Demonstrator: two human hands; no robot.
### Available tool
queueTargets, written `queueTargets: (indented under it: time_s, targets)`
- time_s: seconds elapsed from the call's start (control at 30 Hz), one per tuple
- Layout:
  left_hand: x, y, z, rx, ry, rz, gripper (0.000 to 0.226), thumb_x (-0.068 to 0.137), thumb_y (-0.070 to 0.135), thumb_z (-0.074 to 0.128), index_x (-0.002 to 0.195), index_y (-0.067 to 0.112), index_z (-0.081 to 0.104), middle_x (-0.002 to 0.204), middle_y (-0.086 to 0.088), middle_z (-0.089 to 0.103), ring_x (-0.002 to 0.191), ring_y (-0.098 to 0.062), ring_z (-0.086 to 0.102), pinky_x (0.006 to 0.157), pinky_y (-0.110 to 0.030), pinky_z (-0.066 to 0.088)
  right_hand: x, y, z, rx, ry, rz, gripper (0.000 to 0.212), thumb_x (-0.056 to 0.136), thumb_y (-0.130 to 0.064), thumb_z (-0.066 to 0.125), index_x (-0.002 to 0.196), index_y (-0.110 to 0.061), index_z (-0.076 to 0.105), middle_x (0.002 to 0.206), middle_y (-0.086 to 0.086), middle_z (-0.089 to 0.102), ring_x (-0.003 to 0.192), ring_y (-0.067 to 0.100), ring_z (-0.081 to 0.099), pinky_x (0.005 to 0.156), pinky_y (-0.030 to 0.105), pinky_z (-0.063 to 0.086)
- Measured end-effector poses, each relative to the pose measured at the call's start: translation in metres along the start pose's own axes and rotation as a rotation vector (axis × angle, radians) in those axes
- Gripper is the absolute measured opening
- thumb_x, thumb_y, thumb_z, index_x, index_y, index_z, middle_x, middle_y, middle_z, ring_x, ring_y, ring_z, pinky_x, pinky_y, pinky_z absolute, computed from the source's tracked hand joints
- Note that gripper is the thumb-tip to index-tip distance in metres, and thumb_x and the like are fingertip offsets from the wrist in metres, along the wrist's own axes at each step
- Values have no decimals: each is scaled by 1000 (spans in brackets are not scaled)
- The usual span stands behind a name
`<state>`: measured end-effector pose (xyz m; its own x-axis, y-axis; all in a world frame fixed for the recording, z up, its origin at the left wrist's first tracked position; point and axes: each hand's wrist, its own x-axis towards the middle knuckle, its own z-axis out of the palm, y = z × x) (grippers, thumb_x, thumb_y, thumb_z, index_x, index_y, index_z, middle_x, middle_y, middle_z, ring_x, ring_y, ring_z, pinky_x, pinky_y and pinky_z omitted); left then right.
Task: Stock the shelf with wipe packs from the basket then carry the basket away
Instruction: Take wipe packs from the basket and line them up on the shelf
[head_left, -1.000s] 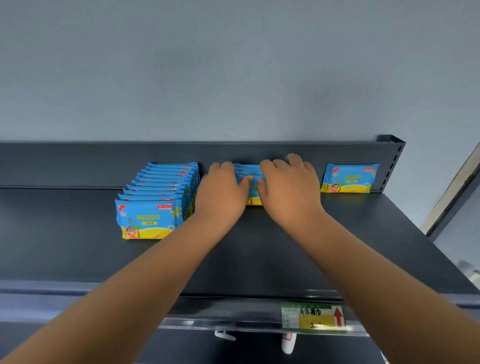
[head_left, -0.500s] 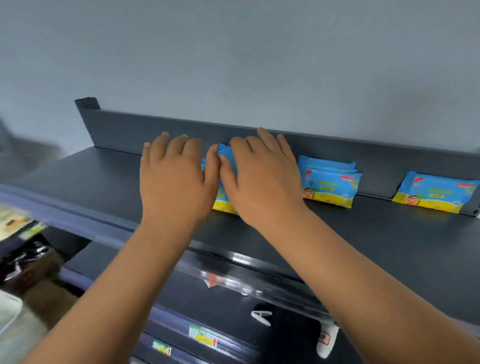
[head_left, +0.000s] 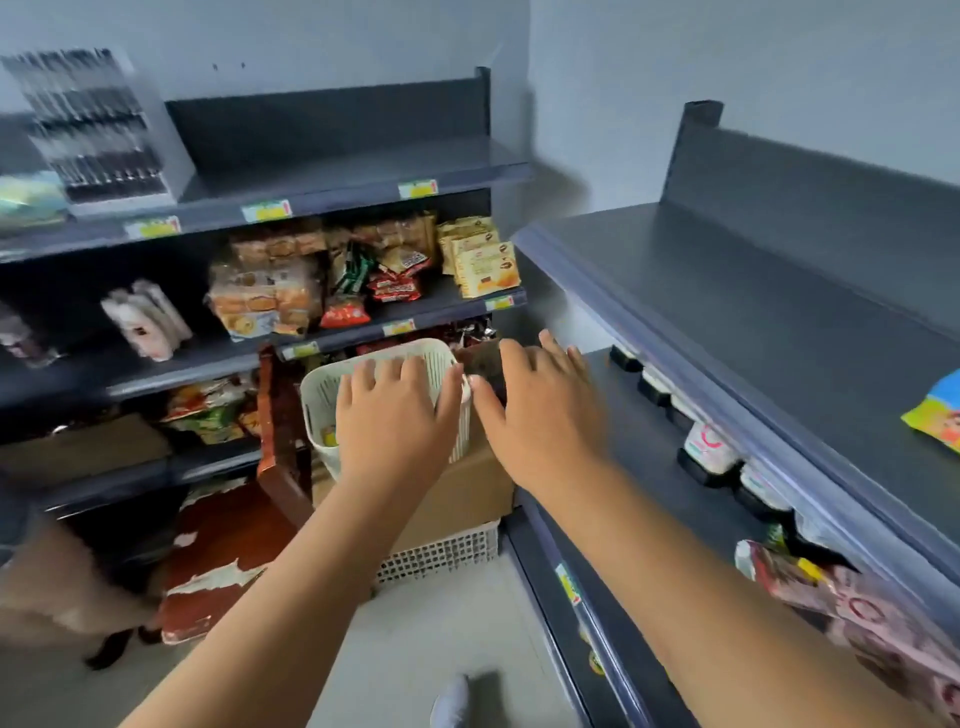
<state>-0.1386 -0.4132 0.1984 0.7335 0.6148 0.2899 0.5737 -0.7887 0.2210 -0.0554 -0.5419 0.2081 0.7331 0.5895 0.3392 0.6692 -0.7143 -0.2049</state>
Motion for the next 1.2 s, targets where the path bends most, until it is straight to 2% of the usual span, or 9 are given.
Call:
queueTargets:
  time_s: [0.1,0.23,0.4,0.57,0.63,0.73,0.93,1.03,1.2]
  targets:
    - [8,-62,31,61,-45,-100,65,101,64,19,111,18,65,121,-4,69,127,-33,54,111,-49,37,22,-32,54,29,-82,-64,56,102,-56,31,130,-15,56,135,15,65,148,33,38,124,48,24]
    - [34,-127,80,110,-132,-170,62,101,64,21,116,23,64,124,0,68,127,-29,53,112,-48,36,61,-68,124,-4,-170,-154,66,96,-60,12,126,-19,54,135,11,65,147,31,39,123,46,26]
    - [102,-184,144,71,-243,-174,62,103,64,22,135,25,58,143,-1,60,139,-29,46,120,-48,29,130,-96,204,-42,-290,-163,62,103,-58,20,150,-22,39,145,11,58,151,30,33,125,44,23]
    - [170,-226,197,39,-386,-140,60,103,62,20,133,25,56,143,0,57,138,-28,44,119,-48,31,199,-103,271,-81,-409,-91,60,104,-56,26,153,-24,38,141,11,61,143,31,44,120,43,31]
    - [194,-235,215,30,-450,-141,61,102,62,20,135,25,55,144,-1,55,139,-29,42,118,-47,31,217,-98,291,-79,-417,-49,55,102,-55,31,146,-25,45,126,9,68,122,32,58,104,42,45]
    - [217,-249,238,45,-562,-158,61,103,63,23,141,25,52,148,-3,53,141,-31,39,119,-46,29,232,-91,314,-90,-477,-7,51,101,-53,38,144,-28,47,115,6,68,102,29,62,83,38,49]
    - [245,-269,289,65,-750,-201,61,101,64,27,144,26,50,146,-6,52,138,-33,39,118,-47,30,261,-74,378,-5,-660,111,45,103,-48,39,137,-22,50,117,7,66,107,31,62,83,39,50]
    - [257,-276,324,74,-819,-194,59,100,61,35,144,24,48,149,-6,49,140,-32,38,117,-48,32,268,-68,424,-40,-714,106,45,104,-41,38,145,-25,47,107,9,68,100,33,63,79,40,51]
    - [279,-290,374,66,-870,-319,61,97,33,54,152,21,30,154,-8,37,146,-35,27,99,-49,48,272,-58,486,-74,-811,276,41,101,-39,44,139,-23,46,109,7,65,98,32,66,75,40,51]
